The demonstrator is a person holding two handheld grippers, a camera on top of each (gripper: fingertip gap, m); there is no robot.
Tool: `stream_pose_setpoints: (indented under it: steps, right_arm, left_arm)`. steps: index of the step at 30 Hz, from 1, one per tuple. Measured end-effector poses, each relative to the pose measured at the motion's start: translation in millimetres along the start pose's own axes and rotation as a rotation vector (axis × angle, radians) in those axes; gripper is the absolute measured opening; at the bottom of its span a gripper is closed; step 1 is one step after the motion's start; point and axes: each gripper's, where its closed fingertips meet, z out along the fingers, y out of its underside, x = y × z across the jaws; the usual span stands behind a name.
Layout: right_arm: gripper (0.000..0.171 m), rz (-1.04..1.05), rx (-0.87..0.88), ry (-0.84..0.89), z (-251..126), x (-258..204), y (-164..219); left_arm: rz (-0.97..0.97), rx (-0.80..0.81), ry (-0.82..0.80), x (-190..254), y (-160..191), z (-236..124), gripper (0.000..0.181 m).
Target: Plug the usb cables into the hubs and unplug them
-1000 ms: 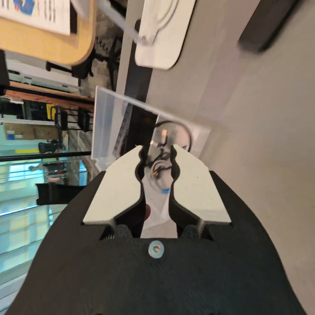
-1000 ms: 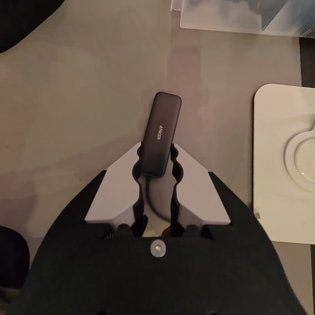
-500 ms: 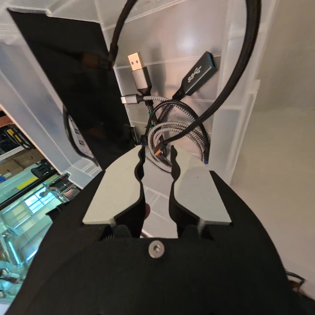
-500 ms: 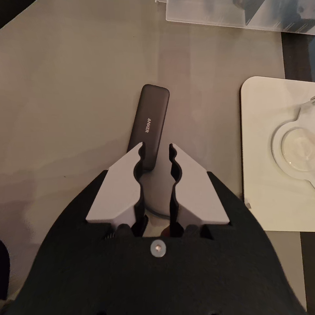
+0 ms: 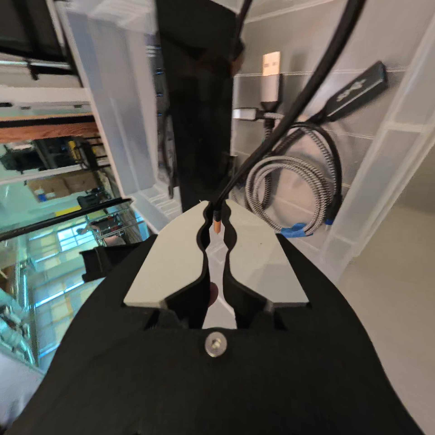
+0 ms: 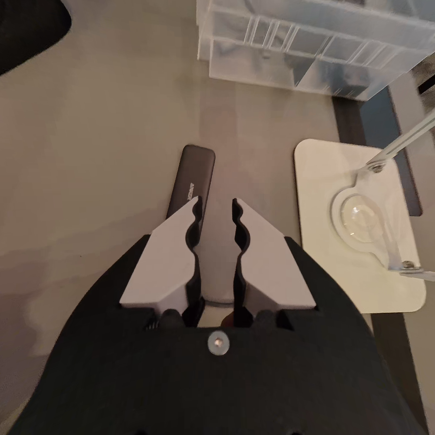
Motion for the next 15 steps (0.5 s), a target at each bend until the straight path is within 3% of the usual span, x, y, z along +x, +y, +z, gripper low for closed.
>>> stream_pose_setpoints:
  steps: [9,15]
  right_arm:
    - [0.028,-0.070,0.211,0.134,-31.9,12.2,-55.8]
    - [0.036,-0.154,0.310,0.238,-48.1,14.8,-91.7]
  left_arm:
    - [-0.230,0.177,-0.195,-46.4,-8.6,-76.3,0.006]
    - [-0.268,0.196,-0.273,-66.5,-19.0,-115.1,0.006]
